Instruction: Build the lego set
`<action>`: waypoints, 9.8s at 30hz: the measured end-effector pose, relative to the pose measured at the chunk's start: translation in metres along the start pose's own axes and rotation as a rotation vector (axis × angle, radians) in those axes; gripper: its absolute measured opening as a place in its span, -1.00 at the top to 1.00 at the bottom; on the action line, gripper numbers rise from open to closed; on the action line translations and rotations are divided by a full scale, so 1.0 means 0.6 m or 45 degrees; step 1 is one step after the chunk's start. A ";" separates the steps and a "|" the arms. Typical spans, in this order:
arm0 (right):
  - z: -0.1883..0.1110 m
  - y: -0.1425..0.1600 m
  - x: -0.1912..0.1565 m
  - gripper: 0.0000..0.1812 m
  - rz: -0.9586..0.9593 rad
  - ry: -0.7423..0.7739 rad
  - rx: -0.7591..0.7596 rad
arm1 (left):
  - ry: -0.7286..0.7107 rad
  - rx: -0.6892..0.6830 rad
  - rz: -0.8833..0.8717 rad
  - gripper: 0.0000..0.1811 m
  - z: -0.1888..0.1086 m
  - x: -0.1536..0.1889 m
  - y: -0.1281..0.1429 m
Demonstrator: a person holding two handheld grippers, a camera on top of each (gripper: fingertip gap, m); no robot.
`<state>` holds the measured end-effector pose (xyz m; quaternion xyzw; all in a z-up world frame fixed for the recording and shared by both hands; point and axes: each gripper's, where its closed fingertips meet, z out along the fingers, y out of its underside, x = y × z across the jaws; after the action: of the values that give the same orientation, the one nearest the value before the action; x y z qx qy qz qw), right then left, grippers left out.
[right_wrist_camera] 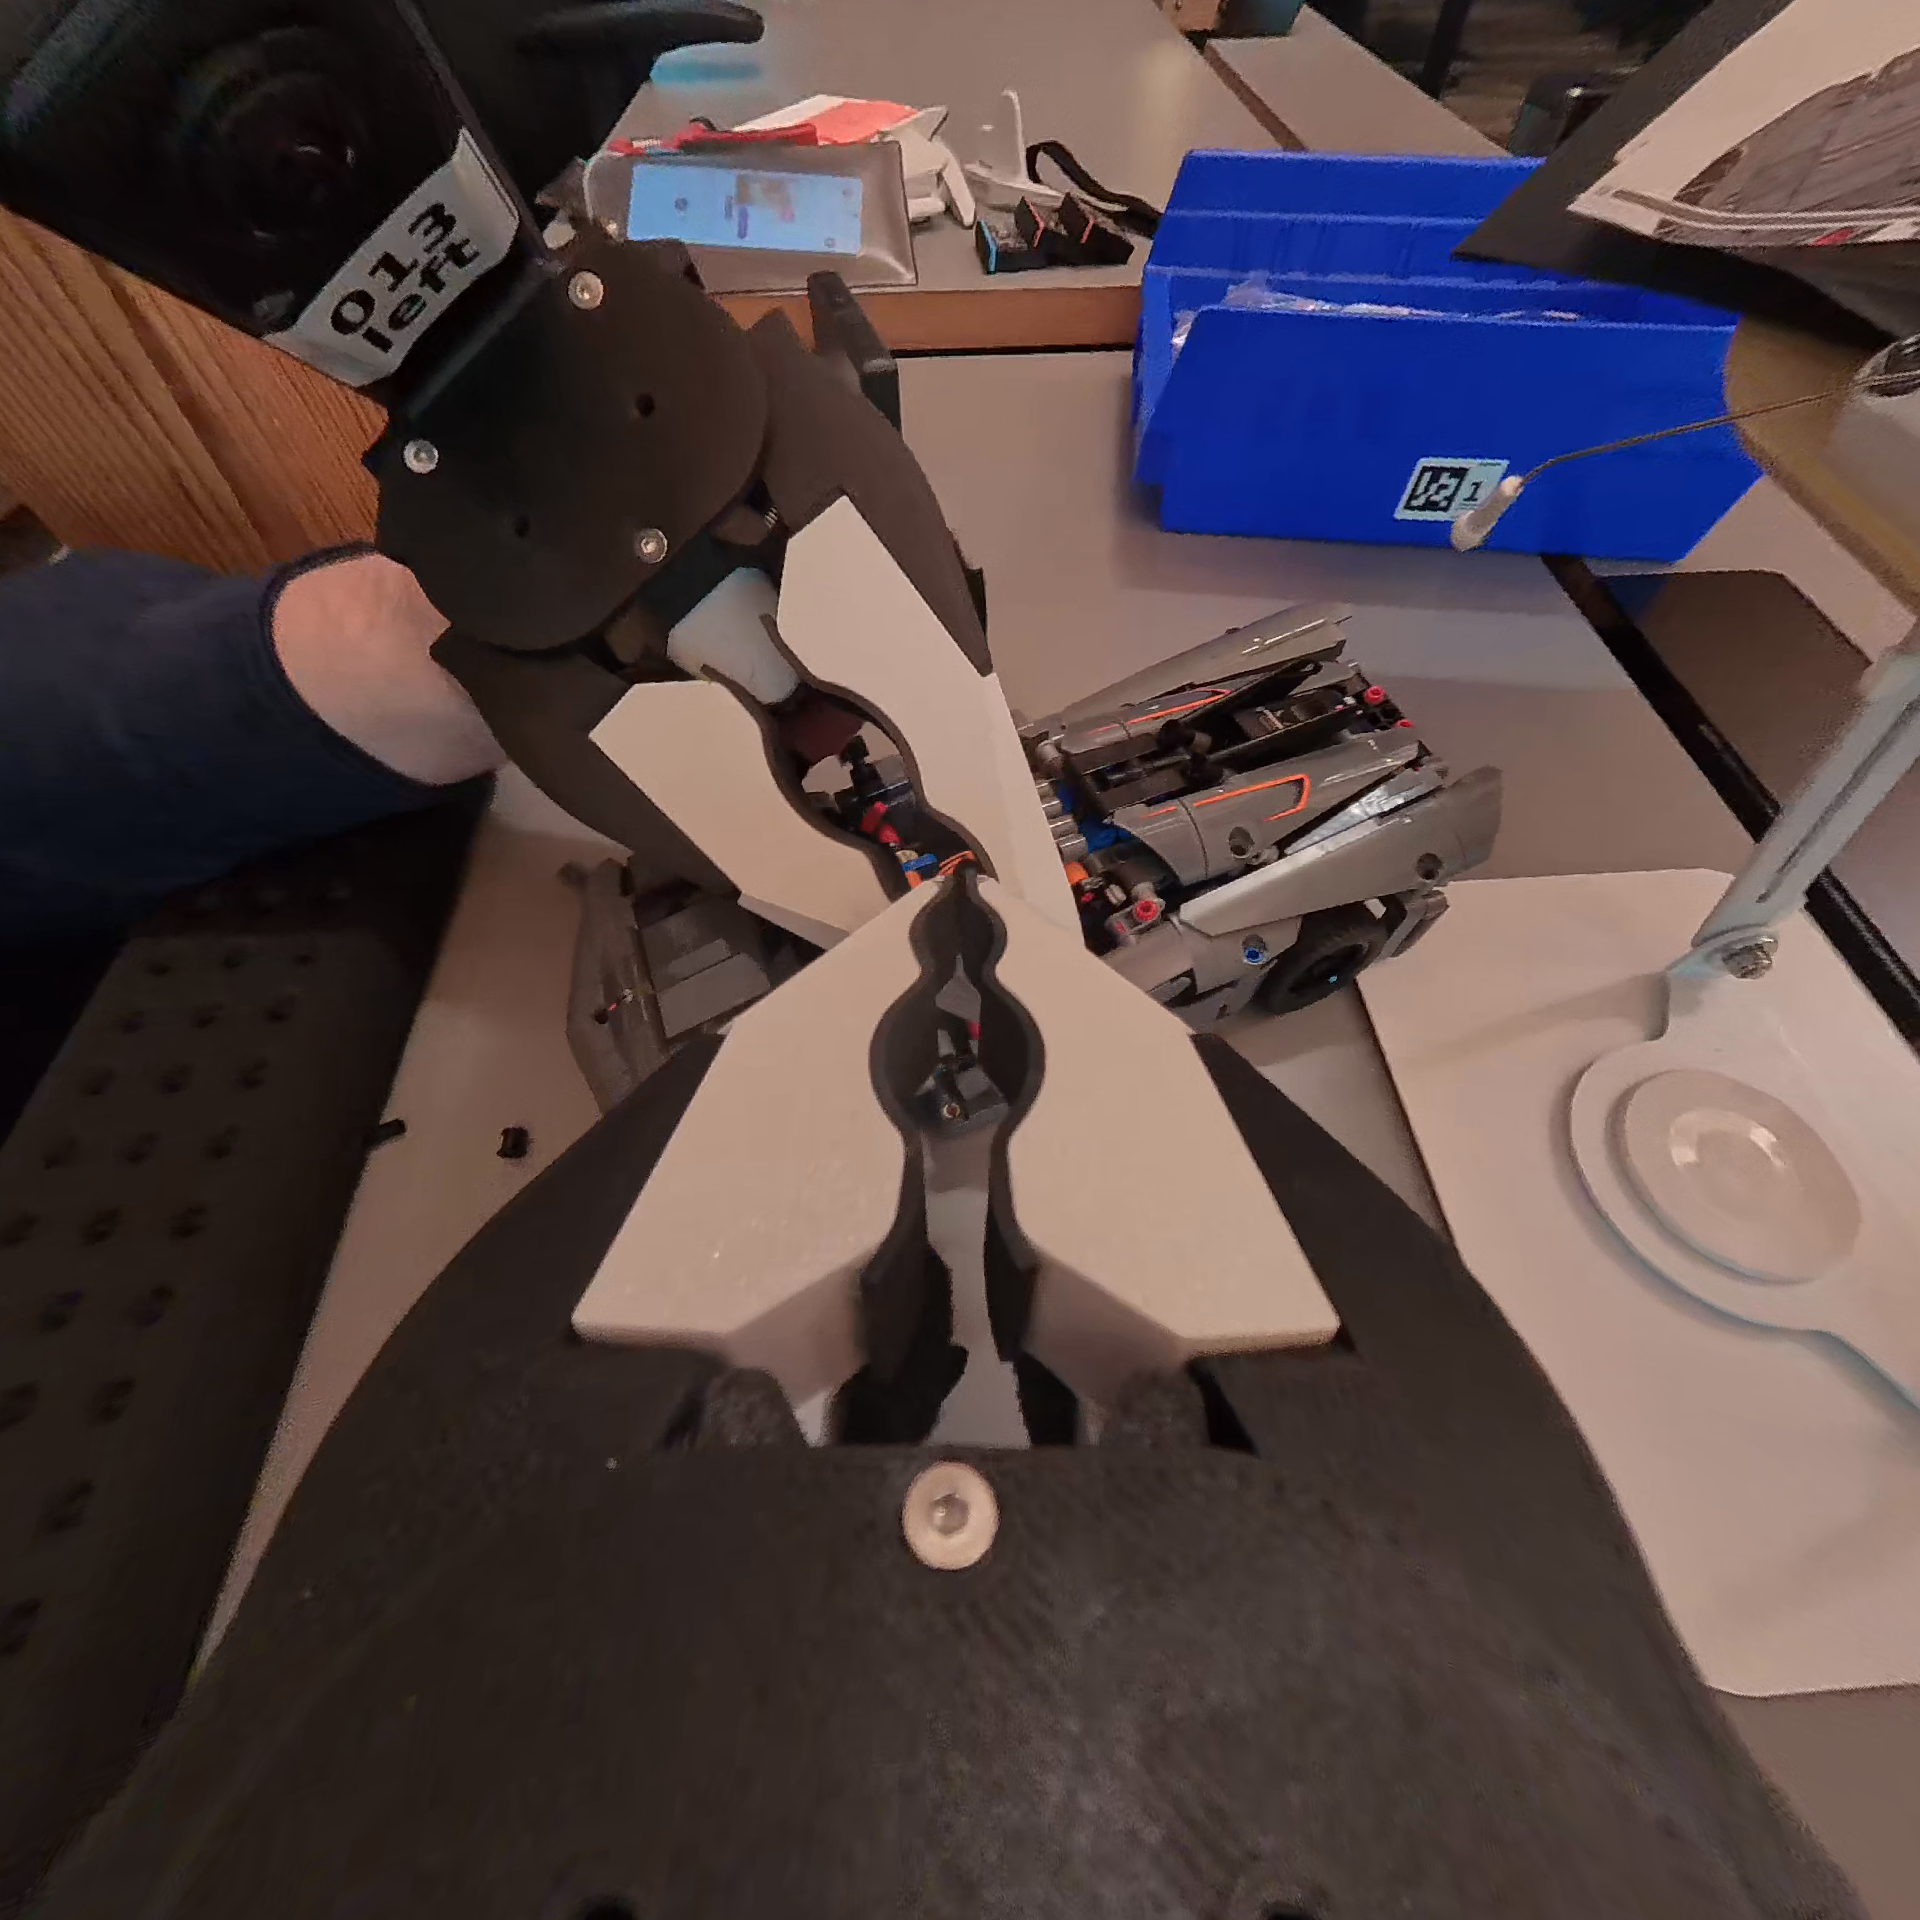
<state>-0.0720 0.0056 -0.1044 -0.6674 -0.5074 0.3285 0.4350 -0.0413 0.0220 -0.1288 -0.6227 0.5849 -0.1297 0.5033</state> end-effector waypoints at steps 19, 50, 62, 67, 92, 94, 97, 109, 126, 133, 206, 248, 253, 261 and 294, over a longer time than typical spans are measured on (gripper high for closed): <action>-0.005 0.008 0.034 0.87 0.062 0.168 -0.051 | -0.311 -0.177 0.220 0.93 0.009 -0.041 0.016; -0.002 0.005 0.044 0.85 0.393 0.076 0.081 | -0.476 -0.192 0.392 0.94 0.010 -0.052 -0.001; -0.003 0.005 0.052 0.92 0.230 0.211 0.055 | -0.503 -0.198 0.416 0.92 0.014 -0.056 0.000; 0.000 0.012 0.059 1.00 -0.017 0.388 -0.044 | -0.504 -0.226 0.419 0.90 0.021 -0.059 0.009; -0.019 -0.019 0.053 0.83 0.127 0.221 0.168 | -0.619 -0.087 0.475 0.91 -0.002 -0.068 -0.029; -0.023 -0.022 0.053 0.81 0.119 0.220 0.191 | -0.647 -0.082 0.509 0.91 -0.005 -0.068 -0.036; -0.033 -0.028 0.056 0.77 0.137 0.201 0.239 | -0.680 -0.068 0.539 0.91 -0.010 -0.067 -0.045; -0.029 -0.027 0.039 0.79 0.267 -0.012 0.272 | -0.661 -0.072 0.595 0.92 -0.012 -0.057 -0.051; -0.030 -0.020 0.037 0.91 0.345 -0.129 0.318 | -0.616 -0.072 0.591 0.91 -0.006 -0.050 -0.050; -0.034 -0.018 0.046 0.91 0.341 -0.103 0.320 | -0.539 -0.073 0.523 0.74 -0.010 -0.051 -0.037; 0.035 0.084 0.007 0.92 0.151 -0.185 -0.107 | 0.204 -0.226 -0.158 0.58 -0.005 0.021 0.085; 0.039 0.080 0.003 0.92 0.018 -0.142 -0.046 | 0.233 -0.277 -0.287 0.50 -0.011 0.023 0.090; 0.039 0.081 0.004 0.92 0.007 -0.132 -0.045 | 0.244 -0.275 -0.313 0.51 -0.008 0.024 0.090; 0.043 0.079 0.002 0.92 -0.044 -0.089 -0.036 | 0.243 -0.273 -0.322 0.56 0.001 0.029 0.085; 0.040 0.084 0.004 0.92 -0.223 0.006 -0.019 | 0.179 -0.341 -0.326 0.57 0.000 0.023 0.093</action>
<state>-0.0725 0.0084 -0.1600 -0.6243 -0.5653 0.2838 0.4584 -0.0705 0.0208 -0.1781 -0.7427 0.5468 -0.1569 0.3534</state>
